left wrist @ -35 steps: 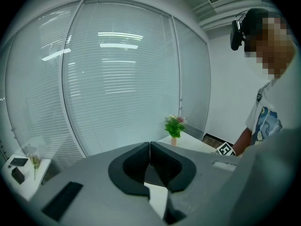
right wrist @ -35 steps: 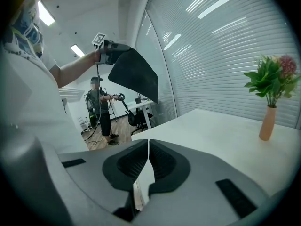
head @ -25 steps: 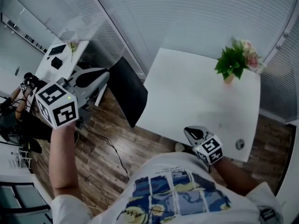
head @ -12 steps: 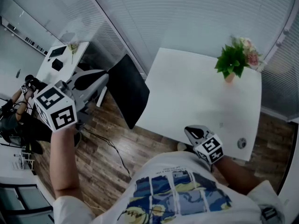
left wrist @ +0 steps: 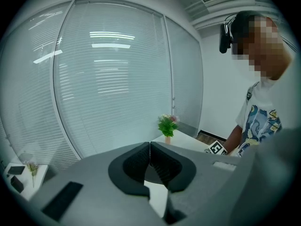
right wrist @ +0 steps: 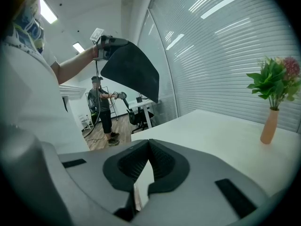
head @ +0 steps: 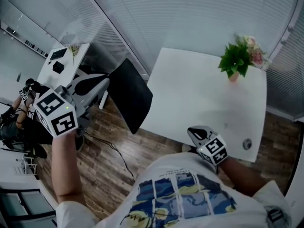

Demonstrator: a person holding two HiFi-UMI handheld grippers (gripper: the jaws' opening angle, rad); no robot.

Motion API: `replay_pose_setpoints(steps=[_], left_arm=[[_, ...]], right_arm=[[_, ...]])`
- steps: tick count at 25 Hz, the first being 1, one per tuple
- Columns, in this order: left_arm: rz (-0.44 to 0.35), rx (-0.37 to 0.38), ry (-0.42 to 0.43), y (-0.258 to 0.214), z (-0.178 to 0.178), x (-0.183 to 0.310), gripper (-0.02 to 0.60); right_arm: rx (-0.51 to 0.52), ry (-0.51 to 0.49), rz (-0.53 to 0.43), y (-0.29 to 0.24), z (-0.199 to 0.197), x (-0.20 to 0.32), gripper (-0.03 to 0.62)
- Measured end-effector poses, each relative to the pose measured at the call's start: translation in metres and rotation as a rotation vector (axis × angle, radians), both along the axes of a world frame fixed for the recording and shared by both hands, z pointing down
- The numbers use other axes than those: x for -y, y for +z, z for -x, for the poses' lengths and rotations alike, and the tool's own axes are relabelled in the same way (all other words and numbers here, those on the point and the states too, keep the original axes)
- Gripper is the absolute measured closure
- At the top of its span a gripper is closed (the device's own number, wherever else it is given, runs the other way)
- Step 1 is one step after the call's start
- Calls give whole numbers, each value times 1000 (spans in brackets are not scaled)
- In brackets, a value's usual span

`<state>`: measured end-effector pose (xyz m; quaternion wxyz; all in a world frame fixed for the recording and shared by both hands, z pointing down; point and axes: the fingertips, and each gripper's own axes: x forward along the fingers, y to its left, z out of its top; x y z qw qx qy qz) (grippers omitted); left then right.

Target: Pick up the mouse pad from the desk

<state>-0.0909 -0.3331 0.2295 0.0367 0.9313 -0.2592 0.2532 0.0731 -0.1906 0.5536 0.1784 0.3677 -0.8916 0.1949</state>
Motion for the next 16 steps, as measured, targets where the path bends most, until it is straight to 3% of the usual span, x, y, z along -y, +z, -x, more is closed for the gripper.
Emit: replay_pose_setpoints(steps=[16], left_arm=[[-8,26,32,2,-7,-7,572]], right_arm=[[-15,-29,-7,4,4,4,594]])
